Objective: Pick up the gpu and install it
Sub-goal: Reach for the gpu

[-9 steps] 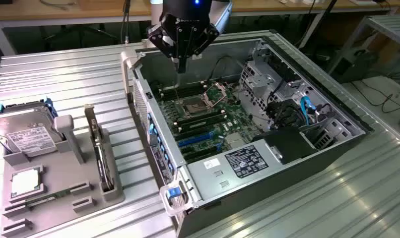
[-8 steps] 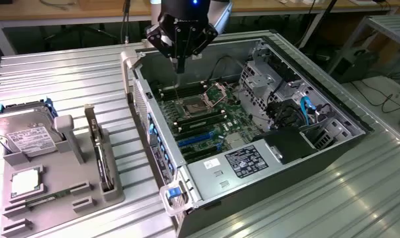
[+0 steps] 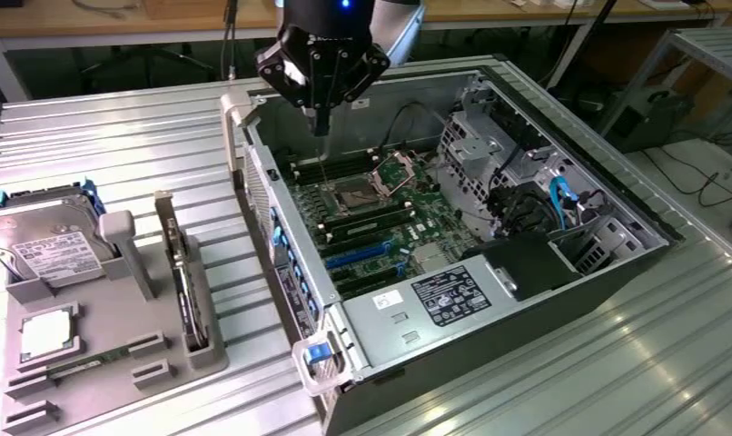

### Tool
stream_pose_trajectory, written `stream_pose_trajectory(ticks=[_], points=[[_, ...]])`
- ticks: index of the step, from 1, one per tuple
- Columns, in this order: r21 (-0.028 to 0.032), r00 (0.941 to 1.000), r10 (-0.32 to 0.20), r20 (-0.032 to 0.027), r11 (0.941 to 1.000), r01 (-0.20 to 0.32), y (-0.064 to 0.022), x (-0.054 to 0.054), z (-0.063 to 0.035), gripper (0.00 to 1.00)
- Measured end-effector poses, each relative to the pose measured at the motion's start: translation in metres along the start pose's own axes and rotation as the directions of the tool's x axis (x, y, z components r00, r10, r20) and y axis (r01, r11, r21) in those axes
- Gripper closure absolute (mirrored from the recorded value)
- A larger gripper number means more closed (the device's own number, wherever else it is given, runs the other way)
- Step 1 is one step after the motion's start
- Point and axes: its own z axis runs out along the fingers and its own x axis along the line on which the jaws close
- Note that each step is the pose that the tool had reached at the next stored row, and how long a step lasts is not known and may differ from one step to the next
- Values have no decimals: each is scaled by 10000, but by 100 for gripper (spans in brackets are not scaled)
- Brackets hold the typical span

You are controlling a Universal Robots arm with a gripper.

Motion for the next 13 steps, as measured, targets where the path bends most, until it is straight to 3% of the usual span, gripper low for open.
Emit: stream_pose_trajectory(ticks=[13], points=[[-1, 10000, -11, 0, 10000, 11, -11, 92, -2, 89]])
